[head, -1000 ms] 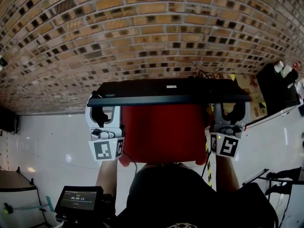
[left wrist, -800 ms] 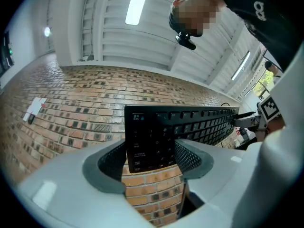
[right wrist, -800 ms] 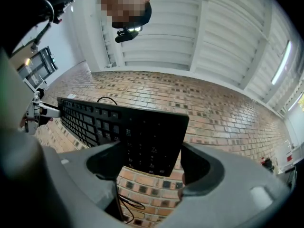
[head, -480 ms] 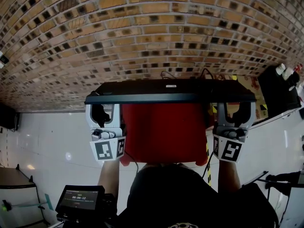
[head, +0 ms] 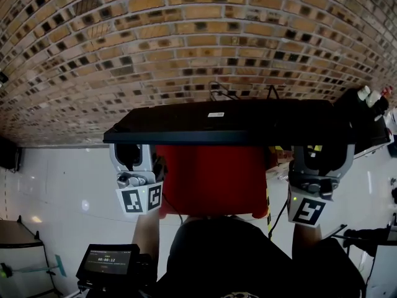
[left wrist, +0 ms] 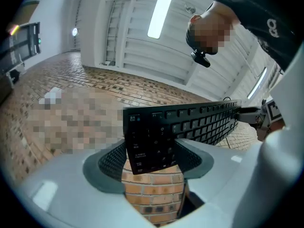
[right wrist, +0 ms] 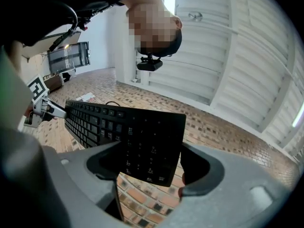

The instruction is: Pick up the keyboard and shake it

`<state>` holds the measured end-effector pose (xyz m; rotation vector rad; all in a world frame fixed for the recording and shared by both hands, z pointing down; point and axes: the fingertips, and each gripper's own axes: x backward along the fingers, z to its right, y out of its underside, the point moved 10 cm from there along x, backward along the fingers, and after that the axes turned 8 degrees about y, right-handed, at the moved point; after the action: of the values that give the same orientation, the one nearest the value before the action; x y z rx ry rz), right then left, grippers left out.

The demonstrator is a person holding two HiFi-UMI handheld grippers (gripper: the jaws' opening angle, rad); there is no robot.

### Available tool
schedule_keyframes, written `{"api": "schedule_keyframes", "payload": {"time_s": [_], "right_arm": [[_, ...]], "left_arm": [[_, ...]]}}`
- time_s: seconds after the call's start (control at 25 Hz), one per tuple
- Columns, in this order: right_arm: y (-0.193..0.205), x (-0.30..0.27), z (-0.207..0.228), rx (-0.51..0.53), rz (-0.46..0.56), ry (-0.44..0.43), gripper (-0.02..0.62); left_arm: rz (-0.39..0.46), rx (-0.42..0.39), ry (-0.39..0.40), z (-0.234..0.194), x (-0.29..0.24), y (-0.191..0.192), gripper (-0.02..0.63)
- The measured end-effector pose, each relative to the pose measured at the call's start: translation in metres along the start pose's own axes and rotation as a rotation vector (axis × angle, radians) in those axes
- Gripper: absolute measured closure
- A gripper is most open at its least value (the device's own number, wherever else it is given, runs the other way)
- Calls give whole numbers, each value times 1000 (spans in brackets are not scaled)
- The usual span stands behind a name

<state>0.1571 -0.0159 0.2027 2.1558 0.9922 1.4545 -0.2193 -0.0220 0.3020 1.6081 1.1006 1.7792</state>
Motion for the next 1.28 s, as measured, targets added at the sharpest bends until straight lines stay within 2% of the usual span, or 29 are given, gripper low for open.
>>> {"api": "schedule_keyframes", "payload": {"time_s": [0.32, 0.48, 0.68, 0.92, 1.08, 1.16, 1.28], "right_arm": [[-2, -3, -2, 15, 8, -14, 255], [4, -3, 0, -18, -6, -8, 255], [28, 9, 9, -150, -45, 24, 256], [53, 30, 17, -270, -109, 119, 255], [67, 46, 27, -349, -132, 180, 254], [75, 55, 33, -366, -164, 225, 252], [84, 66, 40, -367, -200, 255, 252]], "left_arm": [[1, 20, -11, -2, 1, 5, 284], [7, -14, -3, -1, -2, 0, 284], [19, -120, 51, 8, -12, -17, 284], [36, -254, 130, 24, -29, -36, 284], [71, -397, 203, 44, -34, -56, 284], [106, -461, 242, 57, -40, -68, 284], [124, -498, 274, 69, -46, -75, 284]]}}
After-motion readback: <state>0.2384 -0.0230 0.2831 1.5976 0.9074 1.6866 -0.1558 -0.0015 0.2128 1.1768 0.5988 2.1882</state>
